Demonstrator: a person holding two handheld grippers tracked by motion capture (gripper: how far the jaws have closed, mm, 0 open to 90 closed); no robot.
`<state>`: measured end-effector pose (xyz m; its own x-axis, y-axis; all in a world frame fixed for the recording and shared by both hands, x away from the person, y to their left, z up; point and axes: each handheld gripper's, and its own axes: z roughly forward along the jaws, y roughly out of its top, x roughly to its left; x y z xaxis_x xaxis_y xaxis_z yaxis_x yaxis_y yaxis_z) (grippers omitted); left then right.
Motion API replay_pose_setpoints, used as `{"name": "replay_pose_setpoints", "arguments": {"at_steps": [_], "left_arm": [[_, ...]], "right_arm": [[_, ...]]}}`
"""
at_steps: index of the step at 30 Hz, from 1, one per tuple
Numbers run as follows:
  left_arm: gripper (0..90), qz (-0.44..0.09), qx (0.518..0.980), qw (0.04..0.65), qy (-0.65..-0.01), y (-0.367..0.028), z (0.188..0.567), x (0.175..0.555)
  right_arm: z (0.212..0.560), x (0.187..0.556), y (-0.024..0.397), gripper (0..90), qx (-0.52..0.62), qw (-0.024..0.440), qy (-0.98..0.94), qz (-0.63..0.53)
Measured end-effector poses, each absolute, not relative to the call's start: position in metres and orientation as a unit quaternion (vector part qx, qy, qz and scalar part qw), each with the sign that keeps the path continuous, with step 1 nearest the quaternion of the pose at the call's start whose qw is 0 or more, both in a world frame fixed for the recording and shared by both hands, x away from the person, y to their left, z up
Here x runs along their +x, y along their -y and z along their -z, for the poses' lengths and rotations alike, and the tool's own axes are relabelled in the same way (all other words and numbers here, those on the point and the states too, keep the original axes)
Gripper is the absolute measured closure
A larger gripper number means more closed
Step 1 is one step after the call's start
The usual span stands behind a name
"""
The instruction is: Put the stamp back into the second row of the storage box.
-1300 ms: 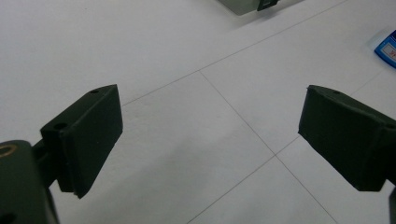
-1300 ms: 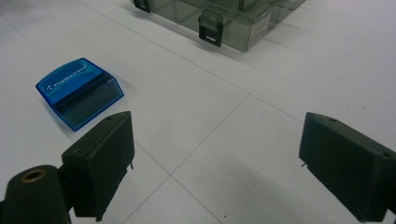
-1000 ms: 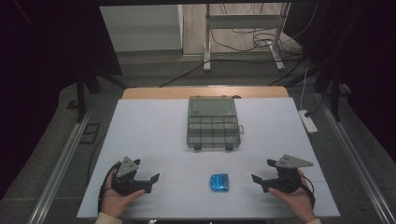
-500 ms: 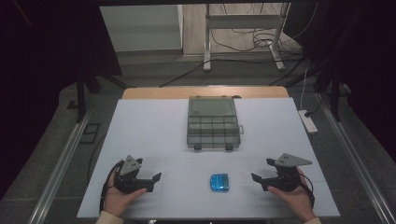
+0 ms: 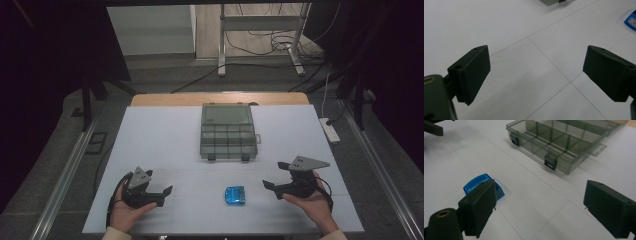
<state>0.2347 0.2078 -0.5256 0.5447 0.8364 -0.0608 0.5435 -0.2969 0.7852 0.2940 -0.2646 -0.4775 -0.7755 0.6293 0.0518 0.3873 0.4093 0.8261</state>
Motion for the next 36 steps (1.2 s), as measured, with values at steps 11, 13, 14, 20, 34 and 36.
{"name": "replay_pose_setpoints", "arguments": {"at_steps": [11, 13, 14, 20, 34, 36], "left_arm": [[8.2, -0.184, 0.783, 0.402, -0.437, -0.207, 0.525, 0.233], [8.2, -0.183, 0.785, 0.4, -0.436, -0.206, 0.525, 0.234], [8.2, -0.183, 0.785, 0.4, -0.436, -0.206, 0.525, 0.234], [8.2, -0.184, 0.784, 0.401, -0.437, -0.205, 0.525, 0.235], [8.2, -0.183, 0.786, 0.403, -0.433, -0.202, 0.524, 0.235], [8.2, -0.183, 0.786, 0.403, -0.433, -0.202, 0.525, 0.235]], "right_arm": [[0.467, 0.299, 0.25, 11.6, 0.269, 0.111, -0.853, -0.433], [0.465, 0.299, 0.248, 11.6, 0.262, 0.106, -0.857, -0.431], [0.463, 0.299, 0.247, 11.6, 0.258, 0.107, -0.859, -0.429], [0.459, 0.302, 0.237, 11.5, 0.25, 0.106, -0.864, -0.423], [0.448, 0.312, 0.202, 10.7, 0.215, 0.105, -0.885, -0.4], [0.449, 0.313, 0.2, 10.8, 0.213, 0.105, -0.887, -0.396]]}}
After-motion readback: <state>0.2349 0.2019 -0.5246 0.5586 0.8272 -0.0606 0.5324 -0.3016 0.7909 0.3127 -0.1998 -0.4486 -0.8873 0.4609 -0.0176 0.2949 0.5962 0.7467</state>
